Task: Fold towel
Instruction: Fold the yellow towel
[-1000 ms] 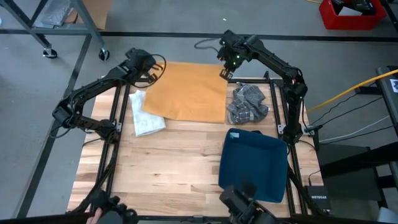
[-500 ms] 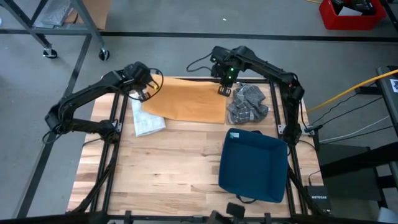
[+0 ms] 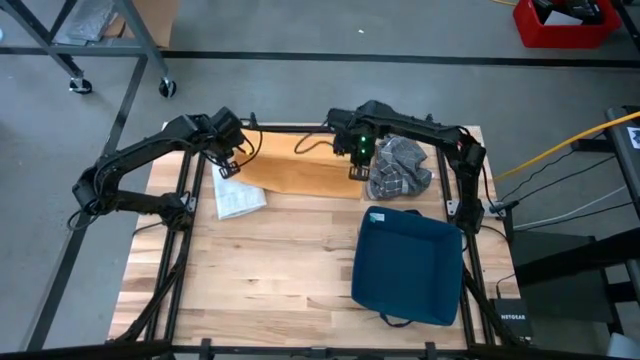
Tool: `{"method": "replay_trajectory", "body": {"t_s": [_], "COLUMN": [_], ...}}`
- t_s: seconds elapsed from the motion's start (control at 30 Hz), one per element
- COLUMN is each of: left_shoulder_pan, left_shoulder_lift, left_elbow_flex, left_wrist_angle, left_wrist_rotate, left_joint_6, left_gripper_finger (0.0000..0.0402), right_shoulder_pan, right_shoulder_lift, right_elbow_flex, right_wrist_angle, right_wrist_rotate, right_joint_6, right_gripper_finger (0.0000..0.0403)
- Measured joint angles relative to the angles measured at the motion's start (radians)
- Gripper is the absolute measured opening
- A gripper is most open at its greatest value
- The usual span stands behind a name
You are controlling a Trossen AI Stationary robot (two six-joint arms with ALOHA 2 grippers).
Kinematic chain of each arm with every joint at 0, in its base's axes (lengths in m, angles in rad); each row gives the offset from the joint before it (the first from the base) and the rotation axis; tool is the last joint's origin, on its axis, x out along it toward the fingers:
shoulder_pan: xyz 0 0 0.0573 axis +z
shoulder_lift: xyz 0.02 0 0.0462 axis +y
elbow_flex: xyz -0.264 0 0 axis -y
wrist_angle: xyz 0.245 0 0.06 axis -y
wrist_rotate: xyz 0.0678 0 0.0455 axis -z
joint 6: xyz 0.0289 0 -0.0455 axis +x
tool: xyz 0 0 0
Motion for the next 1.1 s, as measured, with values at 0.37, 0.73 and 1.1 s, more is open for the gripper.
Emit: {"method": "replay_trajectory", "body": {"t_s": [0.37,0.73,1.1], "left_shoulder_pan": [-0.001,-0.001,-0.041], "left_shoulder_lift": [0.000,0.000,0.000], "left_elbow_flex": [0.000,0.000,0.000], "left_wrist_angle": [-0.056,-0.114,0.092], "left_wrist_rotate": [0.095,0.144,0.388], "left_joint_6": [-0.008,-0.002,-0.166], "left_gripper_finger": [0.0004,0.0096,0.0119], "right_shoulder_pan": [0.038,0.039,0.039], "right_shoulder_lift": [0.000,0.000,0.000], "right_elbow_flex": [-0.113,-0.114,-0.114], "right_wrist_angle": [0.079,0.086,0.146], "right_wrist_rotate": [0.004,0.011,0.011], "right_joint_6": [0.020,0.028,0.027], "right_gripper_finger": [0.0019,0.0109,0.0156]}}
